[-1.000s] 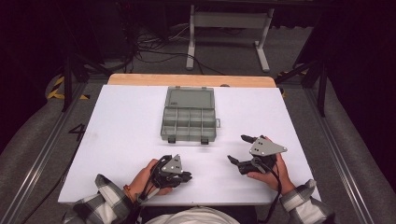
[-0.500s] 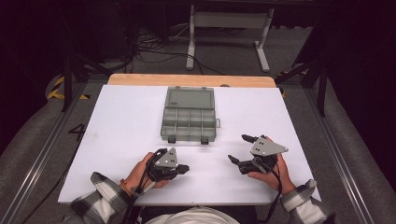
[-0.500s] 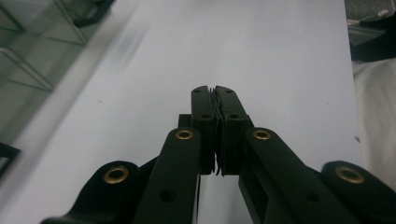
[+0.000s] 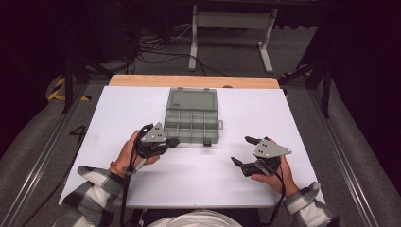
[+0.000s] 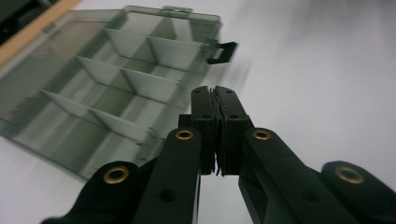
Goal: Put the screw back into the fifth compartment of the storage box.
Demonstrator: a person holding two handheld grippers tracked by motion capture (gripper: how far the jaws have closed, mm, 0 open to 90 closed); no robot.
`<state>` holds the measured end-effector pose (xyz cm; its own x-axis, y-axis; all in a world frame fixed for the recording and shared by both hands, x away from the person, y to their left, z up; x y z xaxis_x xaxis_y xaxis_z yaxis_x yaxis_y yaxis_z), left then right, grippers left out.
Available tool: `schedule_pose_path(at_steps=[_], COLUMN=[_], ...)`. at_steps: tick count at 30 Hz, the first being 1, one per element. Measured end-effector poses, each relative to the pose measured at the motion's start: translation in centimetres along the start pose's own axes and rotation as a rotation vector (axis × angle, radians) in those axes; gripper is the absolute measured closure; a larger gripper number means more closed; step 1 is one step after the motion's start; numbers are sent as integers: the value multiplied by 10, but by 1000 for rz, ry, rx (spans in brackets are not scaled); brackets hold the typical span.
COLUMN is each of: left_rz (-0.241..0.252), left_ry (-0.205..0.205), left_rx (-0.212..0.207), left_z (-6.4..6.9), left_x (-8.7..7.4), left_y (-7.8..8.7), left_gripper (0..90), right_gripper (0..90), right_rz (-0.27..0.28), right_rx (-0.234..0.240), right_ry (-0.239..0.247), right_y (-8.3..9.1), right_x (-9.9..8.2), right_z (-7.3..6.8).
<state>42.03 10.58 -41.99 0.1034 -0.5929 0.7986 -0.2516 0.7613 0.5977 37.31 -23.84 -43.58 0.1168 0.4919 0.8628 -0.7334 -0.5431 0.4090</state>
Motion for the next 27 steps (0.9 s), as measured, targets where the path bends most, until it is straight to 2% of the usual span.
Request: schedule_pose_path(at_steps=[3,12,16,19,22,27], left_rz=[-1,11,-7,-35,-60,-85], left_ry=[-2,20,33,33,52,57], left_rx=[16,26,23,27,26,17], left_z=[-9,-34,-46,-53,-62,-67], left_x=[1,5,4,1,-4,-8], left_y=[3,5,2,-3,-9,-17], left_gripper=[881,881,880,880,880,880], right_gripper=[144,144,144,144,144,144], right_rz=[1,3,-1,-3,-3,-7], right_rx=[-2,4,5,7,9,10], right_ry=[-3,-8,-7,-5,-5,-5], right_y=[0,0,-1,-1,-1,-2], right_x=[0,-1,-1,-1,-1,-1], right_z=[1,1,0,0,0,0])
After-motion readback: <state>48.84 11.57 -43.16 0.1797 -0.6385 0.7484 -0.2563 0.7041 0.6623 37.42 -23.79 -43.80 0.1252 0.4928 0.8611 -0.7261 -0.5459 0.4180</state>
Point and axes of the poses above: each handheld gripper's, and its own axes: y roughly backward along the jaws, x roughly out of its top, z roughly to its right, the point moved 3 cm from there along -y, roughly forward along the jaws, and after that the axes turned 7 degrees about -x, right-handed, at the moved point
